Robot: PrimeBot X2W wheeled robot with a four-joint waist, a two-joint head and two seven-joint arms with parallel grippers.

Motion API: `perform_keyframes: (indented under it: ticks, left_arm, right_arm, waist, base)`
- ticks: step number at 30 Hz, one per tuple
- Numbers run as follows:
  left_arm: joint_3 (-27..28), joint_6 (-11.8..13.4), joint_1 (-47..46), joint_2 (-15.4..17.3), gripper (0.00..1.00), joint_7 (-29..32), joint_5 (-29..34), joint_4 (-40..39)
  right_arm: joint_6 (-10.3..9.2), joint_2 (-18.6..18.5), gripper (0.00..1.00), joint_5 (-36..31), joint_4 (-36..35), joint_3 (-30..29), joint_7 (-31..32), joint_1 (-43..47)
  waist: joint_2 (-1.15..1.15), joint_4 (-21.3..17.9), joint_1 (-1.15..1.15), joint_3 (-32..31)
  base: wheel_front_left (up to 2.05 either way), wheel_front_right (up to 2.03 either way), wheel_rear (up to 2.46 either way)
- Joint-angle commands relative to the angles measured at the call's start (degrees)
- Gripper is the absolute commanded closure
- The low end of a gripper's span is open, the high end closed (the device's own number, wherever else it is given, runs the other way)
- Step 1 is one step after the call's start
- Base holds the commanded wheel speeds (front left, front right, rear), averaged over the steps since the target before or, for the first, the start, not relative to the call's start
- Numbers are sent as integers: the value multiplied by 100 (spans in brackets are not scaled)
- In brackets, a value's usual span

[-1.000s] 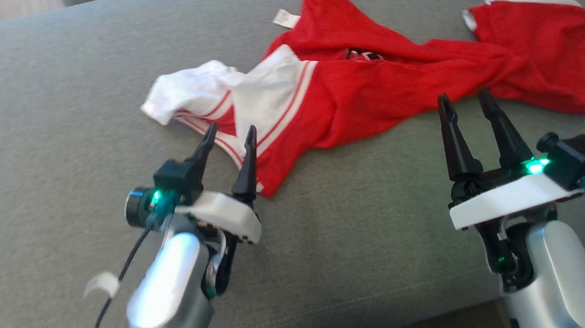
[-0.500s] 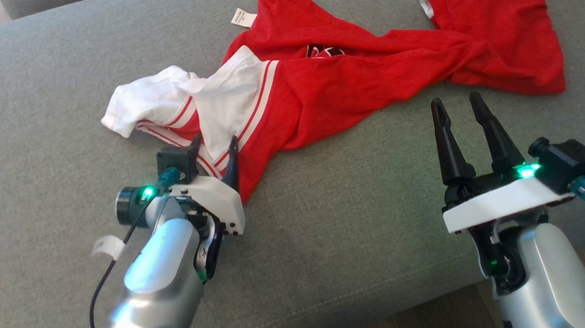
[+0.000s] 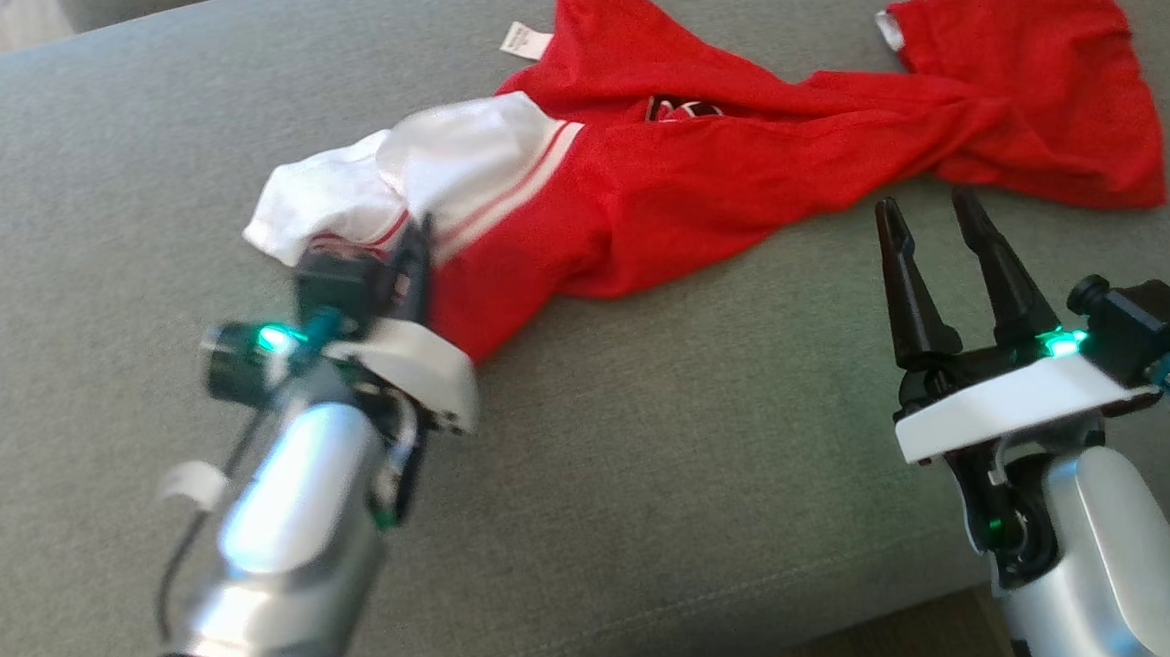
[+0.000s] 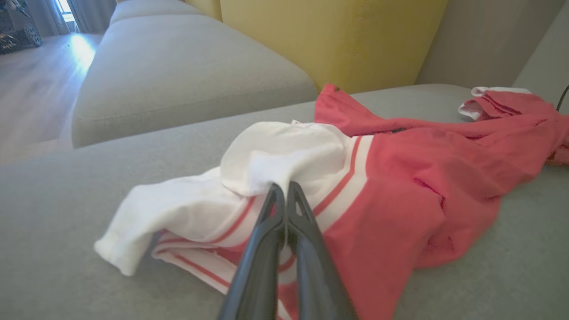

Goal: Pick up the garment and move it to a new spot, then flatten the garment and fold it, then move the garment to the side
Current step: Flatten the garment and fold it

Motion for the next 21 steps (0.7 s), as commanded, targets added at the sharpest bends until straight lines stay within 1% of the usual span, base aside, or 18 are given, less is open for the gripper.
perform_keyframes:
  ticks: [1,6,11,13,16,18,21]
  left_arm:
    - [301,49,-263,280,100,-69,115,-308]
    - [547,50,-525,809,100,-69,574,-893]
    - [683,-124,-870,1322,100,-69,1001,-1573]
    - [582,-327,-944,1492,100,-69,1192,-1926]
    - [322,-550,-831,1670,100,-69,1476,-2418]
    - [70,-683,-588,1786,100,-69,1653,-2679]
    - [-302,-816,-134,1982,100,-70,1874,-2822]
  right_arm:
    - [-3,40,0,-52,-223,89,-54,-177]
    - [-3,42,0,-59,-201,50,-53,-225]
    - [-3,44,0,-55,-137,-3,-79,-227]
    - [-3,45,0,-56,-100,-36,-85,-215]
    - [-3,46,0,-44,-45,-77,-92,-196]
    - [-3,46,0,-28,-12,-100,-100,-190]
    - [-3,47,0,-1,14,-147,-112,-184]
  waist:
    - [0,76,0,-8]
    - [0,218,0,-41]
    - [0,395,0,-89]
    - [0,476,0,-110]
    - [0,601,0,-154]
    - [0,674,0,-177]
    - [0,801,0,-201]
  base:
    - [0,0,0]
    - [0,0,0]
    - [0,0,0]
    - [0,0,0]
    - [0,0,0]
    - [0,0,0]
    - [0,0,0]
